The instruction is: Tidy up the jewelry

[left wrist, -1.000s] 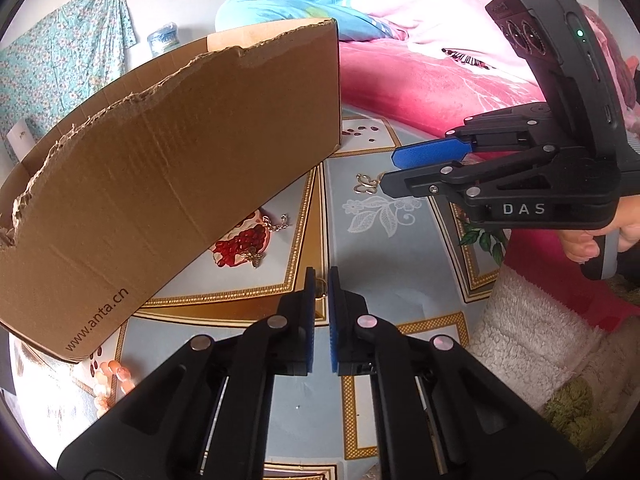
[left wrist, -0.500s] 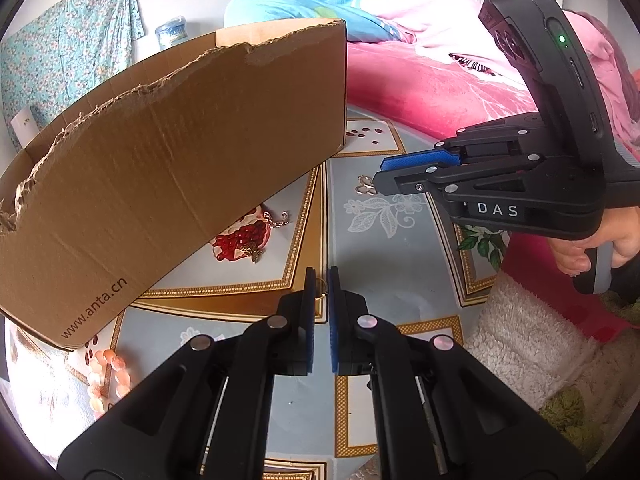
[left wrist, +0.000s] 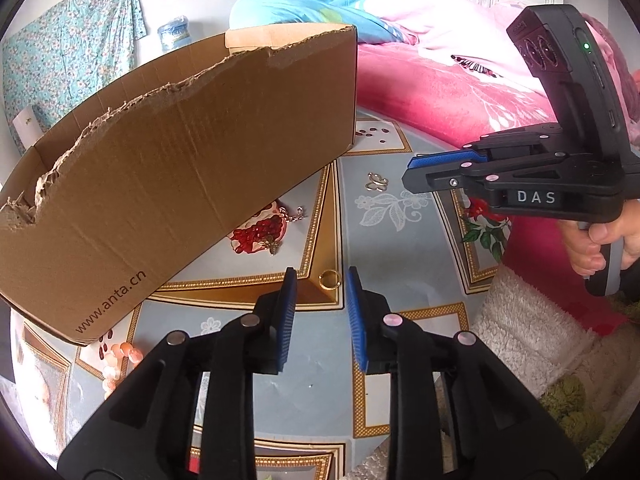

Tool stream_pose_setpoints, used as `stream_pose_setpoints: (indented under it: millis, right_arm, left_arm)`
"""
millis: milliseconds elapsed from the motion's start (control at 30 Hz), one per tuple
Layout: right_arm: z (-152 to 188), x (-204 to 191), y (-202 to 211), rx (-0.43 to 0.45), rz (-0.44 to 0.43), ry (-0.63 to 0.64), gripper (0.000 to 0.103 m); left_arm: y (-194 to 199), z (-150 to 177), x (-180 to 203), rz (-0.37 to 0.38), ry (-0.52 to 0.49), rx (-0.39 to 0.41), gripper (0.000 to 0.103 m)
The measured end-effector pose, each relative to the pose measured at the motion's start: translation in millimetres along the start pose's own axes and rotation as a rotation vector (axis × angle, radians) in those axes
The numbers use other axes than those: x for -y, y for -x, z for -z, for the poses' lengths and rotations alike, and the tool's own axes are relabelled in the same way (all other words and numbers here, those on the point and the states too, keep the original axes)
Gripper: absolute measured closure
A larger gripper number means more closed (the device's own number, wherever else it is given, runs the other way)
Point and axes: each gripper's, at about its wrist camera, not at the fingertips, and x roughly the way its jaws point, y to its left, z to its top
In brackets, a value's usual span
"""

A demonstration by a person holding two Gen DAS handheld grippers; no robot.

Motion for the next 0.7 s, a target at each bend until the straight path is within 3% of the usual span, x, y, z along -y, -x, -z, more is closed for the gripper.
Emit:
stream_pose_setpoints:
  millis: [133, 567, 700]
  right_arm:
    - [3.3, -3.3, 0.1, -0.005, -0.019, -0.004, 0.091]
    - [3.0, -5.6, 1.1, 0.011, -0.044, -0.008, 0.091]
    - [3.4, -4.4, 1.4, 0.014, -0.045, -0.014, 0.091]
  left_arm:
    - [-2.8, -1.8, -2.2, 0.018, 0.000, -0.010, 0.079]
    - [-6.6, -2.3, -5.4, 0.214, 0.145, -0.055, 0.078]
    - [-4.9, -2.8, -4.5, 0.202, 0.158, -0.046, 0.078]
